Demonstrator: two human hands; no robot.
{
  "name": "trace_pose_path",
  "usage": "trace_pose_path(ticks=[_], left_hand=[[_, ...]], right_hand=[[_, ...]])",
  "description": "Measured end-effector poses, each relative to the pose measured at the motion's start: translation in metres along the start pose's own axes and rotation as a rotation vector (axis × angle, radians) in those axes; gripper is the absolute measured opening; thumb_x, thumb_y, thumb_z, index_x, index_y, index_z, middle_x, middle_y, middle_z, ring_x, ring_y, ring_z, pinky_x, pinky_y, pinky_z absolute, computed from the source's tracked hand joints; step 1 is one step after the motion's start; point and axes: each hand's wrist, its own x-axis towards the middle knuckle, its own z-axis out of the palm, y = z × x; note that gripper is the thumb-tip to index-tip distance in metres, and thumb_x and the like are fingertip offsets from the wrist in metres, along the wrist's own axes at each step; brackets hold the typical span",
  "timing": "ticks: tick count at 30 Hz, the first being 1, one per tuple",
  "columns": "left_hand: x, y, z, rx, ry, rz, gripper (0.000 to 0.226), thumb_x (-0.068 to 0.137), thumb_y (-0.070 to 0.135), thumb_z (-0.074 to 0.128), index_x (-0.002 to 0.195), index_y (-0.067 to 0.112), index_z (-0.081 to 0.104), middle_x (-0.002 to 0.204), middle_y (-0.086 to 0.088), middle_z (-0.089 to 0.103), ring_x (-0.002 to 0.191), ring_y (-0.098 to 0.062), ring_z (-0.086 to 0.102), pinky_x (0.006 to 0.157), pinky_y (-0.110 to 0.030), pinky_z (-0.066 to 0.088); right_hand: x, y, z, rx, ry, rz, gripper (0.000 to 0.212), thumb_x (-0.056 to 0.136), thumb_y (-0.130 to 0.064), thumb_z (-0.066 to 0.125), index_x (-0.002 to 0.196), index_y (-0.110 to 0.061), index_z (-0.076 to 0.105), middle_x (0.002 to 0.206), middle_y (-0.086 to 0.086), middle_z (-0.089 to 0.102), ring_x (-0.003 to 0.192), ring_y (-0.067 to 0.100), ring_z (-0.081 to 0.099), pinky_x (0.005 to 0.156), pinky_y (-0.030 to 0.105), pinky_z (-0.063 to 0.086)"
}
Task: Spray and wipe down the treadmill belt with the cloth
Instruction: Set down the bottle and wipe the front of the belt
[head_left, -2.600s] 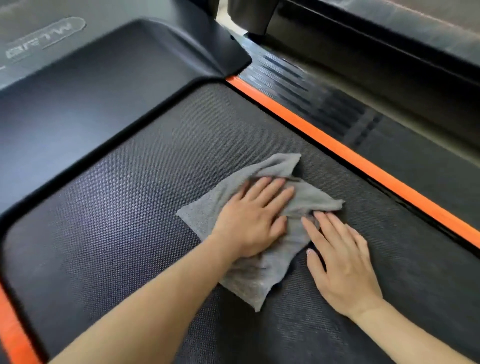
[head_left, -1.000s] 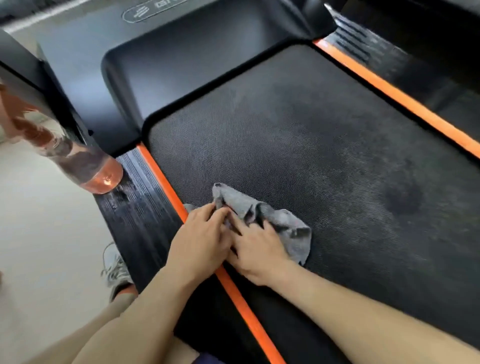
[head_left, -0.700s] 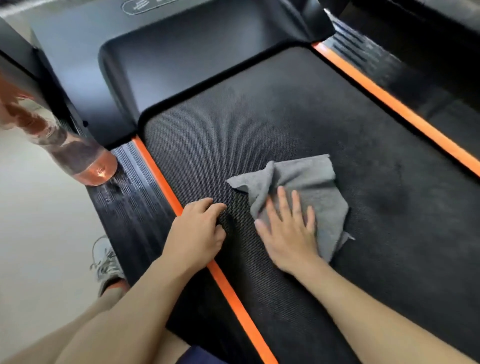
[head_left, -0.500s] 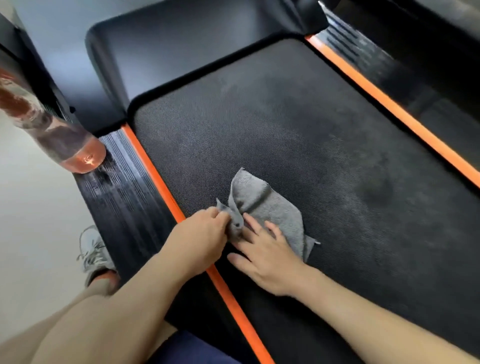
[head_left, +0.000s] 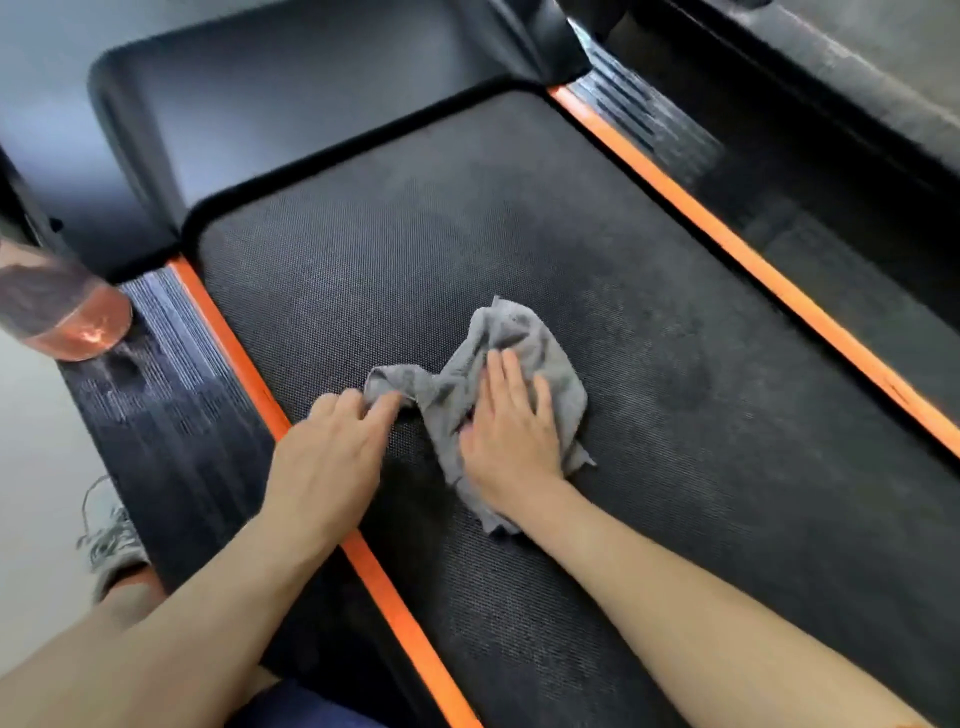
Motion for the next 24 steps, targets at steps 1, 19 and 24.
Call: trace_pose_path(ticks=[1,19,24], left_hand=[[0.001,0.006,0.005,-0.005,-0.024,0.07,0.028,0.08,0.005,0.054,0.105,0.013,0.063,0.08,-0.007,0.052,0.07,-0.031,0.054,0.042,-0.033,0.041],[0.018,-0.029,0.015,-0.042,-0.079,-0.096,0.055,0.091,0.018,0.031,0.137,-0.003,0.053,0.139,-0.02,0.053,0.124,-0.034,0.054,0.105,-0.043,0.046],[0.039,-0.046,0.022,0.07,-0.11,-0.128,0.059,0.094,0.018,0.028,0.146,-0.01,0.036,0.15,-0.027,0.039,0.139,-0.039,0.039,0.113,-0.05,0.036]], right_hand=[[-0.008,-0.02,0.006,0.052,0.009,-0.042,0.066,0.092,-0.037,0.028,0.147,-0.004,0.045,0.158,0.015,0.035,0.149,0.026,0.025,0.12,0.047,0.013],[0.05,-0.084,0.004,0.109,-0.139,-0.397,0.068,0.093,-0.038,0.018,0.154,-0.012,0.033,0.162,0.007,0.028,0.15,0.023,0.024,0.118,0.049,0.02],[0.105,-0.089,-0.006,0.11,-0.157,-0.522,0.084,0.083,-0.047,-0.006,0.159,-0.019,0.016,0.167,-0.002,0.01,0.153,0.019,0.008,0.121,0.046,0.0]])
